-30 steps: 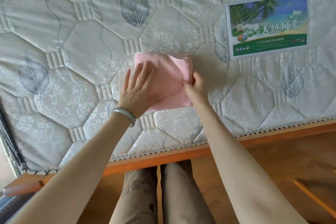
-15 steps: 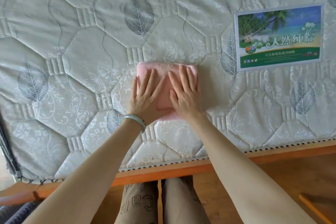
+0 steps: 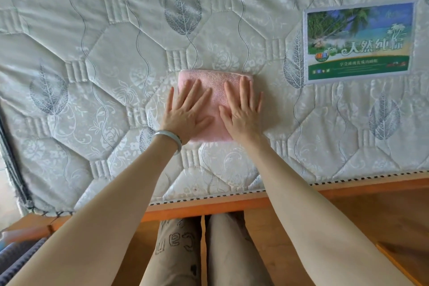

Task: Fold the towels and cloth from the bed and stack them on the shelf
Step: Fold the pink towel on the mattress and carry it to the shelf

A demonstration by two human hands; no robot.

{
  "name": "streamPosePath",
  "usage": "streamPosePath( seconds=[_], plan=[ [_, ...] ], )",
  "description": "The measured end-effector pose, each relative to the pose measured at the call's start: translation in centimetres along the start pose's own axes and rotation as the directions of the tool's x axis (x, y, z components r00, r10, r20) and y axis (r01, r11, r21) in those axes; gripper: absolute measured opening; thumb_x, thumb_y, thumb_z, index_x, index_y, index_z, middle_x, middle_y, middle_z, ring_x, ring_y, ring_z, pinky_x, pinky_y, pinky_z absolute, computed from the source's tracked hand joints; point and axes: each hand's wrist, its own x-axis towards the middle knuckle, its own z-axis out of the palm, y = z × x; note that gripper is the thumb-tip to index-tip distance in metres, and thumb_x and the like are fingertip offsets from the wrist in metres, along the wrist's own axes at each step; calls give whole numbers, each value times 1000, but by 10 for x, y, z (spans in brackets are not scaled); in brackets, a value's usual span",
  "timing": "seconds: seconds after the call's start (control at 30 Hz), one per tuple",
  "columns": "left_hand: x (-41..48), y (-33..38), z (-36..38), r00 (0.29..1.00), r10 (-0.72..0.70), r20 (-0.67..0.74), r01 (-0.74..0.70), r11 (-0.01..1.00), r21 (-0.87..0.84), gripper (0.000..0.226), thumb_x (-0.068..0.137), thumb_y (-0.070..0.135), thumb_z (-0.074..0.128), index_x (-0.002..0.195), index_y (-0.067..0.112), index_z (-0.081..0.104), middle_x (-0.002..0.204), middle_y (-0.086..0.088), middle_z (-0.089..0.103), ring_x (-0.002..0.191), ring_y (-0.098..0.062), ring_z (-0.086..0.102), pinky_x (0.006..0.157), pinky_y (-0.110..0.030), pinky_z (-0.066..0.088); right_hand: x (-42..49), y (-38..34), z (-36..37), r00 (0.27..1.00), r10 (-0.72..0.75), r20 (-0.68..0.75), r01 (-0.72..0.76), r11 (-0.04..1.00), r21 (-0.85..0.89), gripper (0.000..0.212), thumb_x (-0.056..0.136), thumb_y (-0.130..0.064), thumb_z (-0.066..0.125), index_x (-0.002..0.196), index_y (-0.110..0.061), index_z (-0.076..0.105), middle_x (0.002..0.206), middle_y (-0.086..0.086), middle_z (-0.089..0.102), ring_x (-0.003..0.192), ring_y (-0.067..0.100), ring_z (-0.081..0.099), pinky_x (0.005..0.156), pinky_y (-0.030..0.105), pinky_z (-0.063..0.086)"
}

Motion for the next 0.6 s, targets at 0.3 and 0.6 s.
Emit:
streamPosePath(
  seconds=[0.3, 0.6],
  plan=[
    [-27, 6, -14, 787, -570, 239, 410, 192, -892, 67, 90, 29, 62, 144, 8, 28, 136, -10, 44, 122, -22, 49, 94, -29, 47, -48, 6, -34, 854, 477, 209, -415, 381, 826, 66, 82, -48, 66, 131, -15, 39, 122, -2, 44, 112, 13, 45, 80, 11, 38],
    [-19, 7, -29, 760, -438, 480, 558, 61, -827, 54, 75, 47, 74, 107, 6, 61, 100, -7, 69, 93, -22, 67, 82, -38, 57, -28, 11, -37, 813, 367, 451, -555, 261, 790, 45, 76, -38, 76, 106, -6, 64, 95, 0, 69, 89, 13, 64, 64, 14, 44]
  ],
)
